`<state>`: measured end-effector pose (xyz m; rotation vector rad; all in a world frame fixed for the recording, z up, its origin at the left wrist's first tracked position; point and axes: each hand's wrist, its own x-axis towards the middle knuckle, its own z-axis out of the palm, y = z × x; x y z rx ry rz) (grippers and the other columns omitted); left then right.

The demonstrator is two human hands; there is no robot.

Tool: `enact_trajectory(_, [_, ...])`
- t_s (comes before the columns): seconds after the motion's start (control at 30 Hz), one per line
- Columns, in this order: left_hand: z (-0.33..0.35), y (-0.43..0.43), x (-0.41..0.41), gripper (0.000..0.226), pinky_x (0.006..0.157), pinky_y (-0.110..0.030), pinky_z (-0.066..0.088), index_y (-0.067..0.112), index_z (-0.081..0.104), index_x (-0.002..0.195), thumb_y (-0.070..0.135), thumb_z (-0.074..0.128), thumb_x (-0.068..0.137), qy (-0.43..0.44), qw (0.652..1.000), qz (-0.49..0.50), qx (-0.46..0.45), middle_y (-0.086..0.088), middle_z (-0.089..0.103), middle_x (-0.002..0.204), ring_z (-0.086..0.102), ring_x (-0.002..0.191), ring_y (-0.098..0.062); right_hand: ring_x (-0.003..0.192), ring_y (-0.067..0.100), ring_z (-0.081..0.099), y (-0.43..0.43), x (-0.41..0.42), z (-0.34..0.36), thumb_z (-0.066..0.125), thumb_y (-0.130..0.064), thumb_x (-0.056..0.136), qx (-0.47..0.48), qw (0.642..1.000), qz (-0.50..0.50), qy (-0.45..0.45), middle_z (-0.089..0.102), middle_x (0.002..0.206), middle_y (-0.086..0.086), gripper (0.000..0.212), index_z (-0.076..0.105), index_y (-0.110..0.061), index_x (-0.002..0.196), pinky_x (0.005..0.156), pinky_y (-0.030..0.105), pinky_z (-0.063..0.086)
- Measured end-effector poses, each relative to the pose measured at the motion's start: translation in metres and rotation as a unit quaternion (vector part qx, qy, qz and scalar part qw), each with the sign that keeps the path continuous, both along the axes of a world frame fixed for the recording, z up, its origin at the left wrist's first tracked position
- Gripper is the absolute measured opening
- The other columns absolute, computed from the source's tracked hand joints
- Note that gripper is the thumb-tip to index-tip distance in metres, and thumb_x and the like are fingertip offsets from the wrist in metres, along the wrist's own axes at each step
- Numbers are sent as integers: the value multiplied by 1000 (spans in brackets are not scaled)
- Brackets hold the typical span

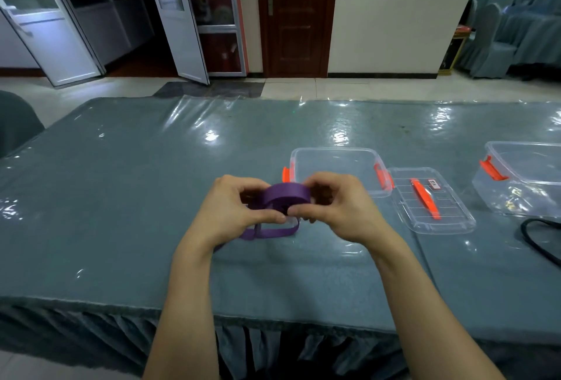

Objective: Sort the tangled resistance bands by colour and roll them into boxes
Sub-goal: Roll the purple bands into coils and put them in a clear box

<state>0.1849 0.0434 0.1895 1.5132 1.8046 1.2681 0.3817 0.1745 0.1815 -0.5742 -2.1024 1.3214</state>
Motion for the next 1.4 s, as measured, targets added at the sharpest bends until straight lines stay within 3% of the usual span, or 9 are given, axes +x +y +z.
enact_trajectory(0.2, [-2, 0, 2, 43, 81, -20, 59, 30, 88, 100, 35, 104, 60, -112, 992, -45, 40, -1, 86, 94, 79, 86, -7, 65, 21, 69, -2, 5, -4, 90, -7, 77, -180, 974, 68, 117, 75, 76, 13, 20, 78, -17, 89, 71, 29, 59])
enact_trajectory(0.5, [1, 2, 11, 30, 84, -20, 62, 37, 87, 99, 35, 96, 70, -157, 983, -5, 99, 1, 86, 98, 82, 92, -10, 69, 21, 71, -4, 3, -16, 93, -12, 76, -229, 959, 51, 161, 78, 88, 11, 22, 81, -17, 95, 70, 29, 59])
enact_trajectory(0.67, [0, 0, 10, 38, 92, -31, 65, 22, 87, 107, 15, 100, 72, -142, 988, -18, 54, -5, 86, 103, 84, 101, -24, 74, 27, 72, -8, -2, -25, 94, -14, 74, -245, 955, 39, 160, 79, 91, 15, 25, 81, -16, 95, 76, 37, 61])
enact_trajectory(0.77, [-1, -3, 7, 34, 89, -29, 65, 23, 88, 103, 12, 100, 73, -44, 999, 18, 14, 5, 86, 94, 83, 93, -13, 74, 23, 73, -6, 4, -21, 99, -27, 72, -132, 990, 26, 36, 80, 91, 8, 35, 79, -24, 101, 79, 44, 62])
enact_trajectory(0.87, [1, -2, 8, 30, 87, -36, 65, 34, 88, 97, 34, 100, 69, 152, 985, 43, -75, 14, 83, 83, 79, 85, -2, 69, 8, 63, -1, 4, -16, 98, -50, 65, 115, 985, -39, -121, 74, 102, -14, 57, 78, -36, 116, 68, 26, 53])
enact_trajectory(1.0, [8, 3, 15, 43, 79, -36, 63, 45, 85, 92, 64, 77, 54, 258, 955, 50, -135, 21, 80, 79, 75, 81, 1, 74, 8, 59, -10, -6, -16, 92, -31, 80, 240, 957, -22, -164, 69, 92, -10, 29, 76, -24, 103, 72, 32, 51])
enact_trajectory(1.2, [-3, -3, -1, 33, 90, -31, 66, 28, 88, 96, 15, 103, 69, -63, 998, 19, -4, 4, 86, 92, 83, 92, -13, 58, 13, 65, 0, 5, -12, 93, -21, 83, 6, 999, -24, -23, 72, 69, 5, 25, 73, -25, 96, 62, 34, 56])
enact_trajectory(1.3, [2, -2, 1, 36, 87, -25, 65, 28, 88, 100, 18, 101, 68, -160, 983, 24, 90, -4, 86, 100, 84, 97, -20, 66, 26, 67, 1, 2, -6, 87, -27, 86, -75, 995, -6, 66, 70, 86, 30, 31, 73, -14, 110, 69, 37, 58])
enact_trajectory(1.4, [11, -2, 0, 41, 89, -25, 65, 27, 87, 107, 23, 98, 68, -169, 980, 16, 108, -3, 86, 104, 84, 100, -21, 71, 24, 68, -1, -4, -7, 81, -23, 92, -126, 984, 28, 119, 74, 97, 16, 32, 70, -10, 119, 74, 32, 58])
